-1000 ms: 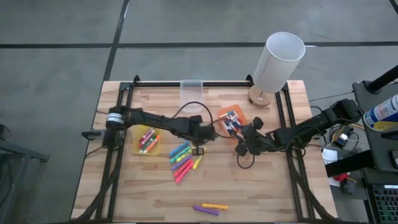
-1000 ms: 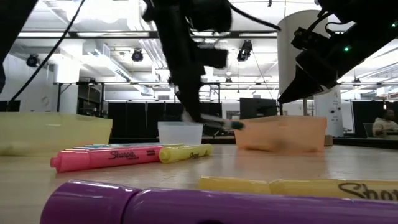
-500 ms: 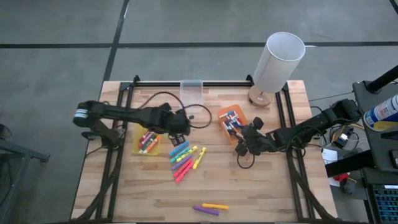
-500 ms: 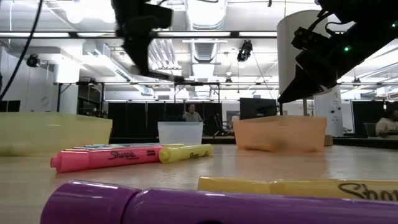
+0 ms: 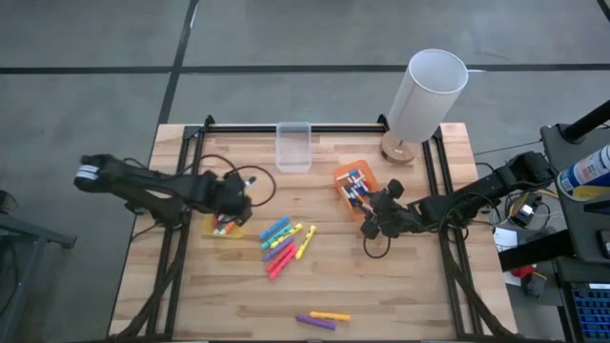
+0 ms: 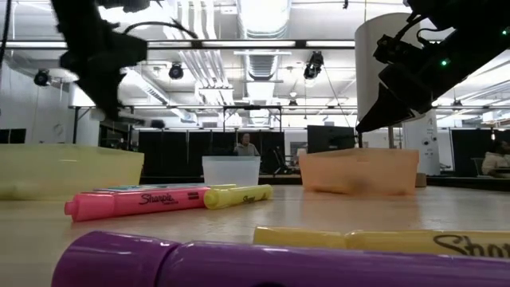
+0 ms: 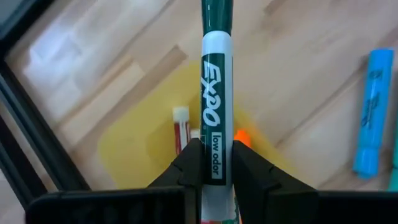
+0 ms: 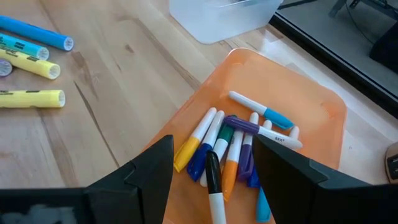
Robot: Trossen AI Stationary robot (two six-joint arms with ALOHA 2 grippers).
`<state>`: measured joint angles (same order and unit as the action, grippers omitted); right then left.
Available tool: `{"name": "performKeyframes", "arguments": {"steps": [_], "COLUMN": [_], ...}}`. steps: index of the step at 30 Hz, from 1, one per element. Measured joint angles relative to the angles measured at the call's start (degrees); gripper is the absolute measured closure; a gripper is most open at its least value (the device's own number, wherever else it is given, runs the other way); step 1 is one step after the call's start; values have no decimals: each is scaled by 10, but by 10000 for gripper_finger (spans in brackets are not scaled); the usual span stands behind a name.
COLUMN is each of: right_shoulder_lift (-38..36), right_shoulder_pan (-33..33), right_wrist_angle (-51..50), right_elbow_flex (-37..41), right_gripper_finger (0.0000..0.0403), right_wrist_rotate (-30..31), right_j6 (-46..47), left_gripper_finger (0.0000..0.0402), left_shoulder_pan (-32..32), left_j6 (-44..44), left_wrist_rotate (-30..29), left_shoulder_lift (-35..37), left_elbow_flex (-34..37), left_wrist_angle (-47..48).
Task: Pick & Place Markers
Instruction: Put the big dark green marker into the yellow bin
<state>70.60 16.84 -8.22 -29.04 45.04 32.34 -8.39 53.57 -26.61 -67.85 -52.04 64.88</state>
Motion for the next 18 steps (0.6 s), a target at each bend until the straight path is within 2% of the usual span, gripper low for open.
{"name": "performKeyframes", "arguments": {"steps": [7, 14, 18], "right_shoulder_lift": [0, 0, 0], "right_shoulder_pan": [0, 0, 0], "right_wrist_angle": [0, 0, 1], "right_elbow_flex": [0, 1, 1], "right_gripper_finger": [193, 193, 193], "right_wrist_rotate": [0, 1, 1], "right_j6": [0, 0, 0], "left_gripper_finger": [347, 346, 339], "left_shoulder_pan": [-37, -38, -38], "left_j6": [87, 97, 102], "left_wrist_rotate": [8, 39, 41], "left_shoulder_lift": [32, 33, 33], "left_elbow_flex": [81, 144, 151], "left_wrist_angle": [-19, -77, -82]}}
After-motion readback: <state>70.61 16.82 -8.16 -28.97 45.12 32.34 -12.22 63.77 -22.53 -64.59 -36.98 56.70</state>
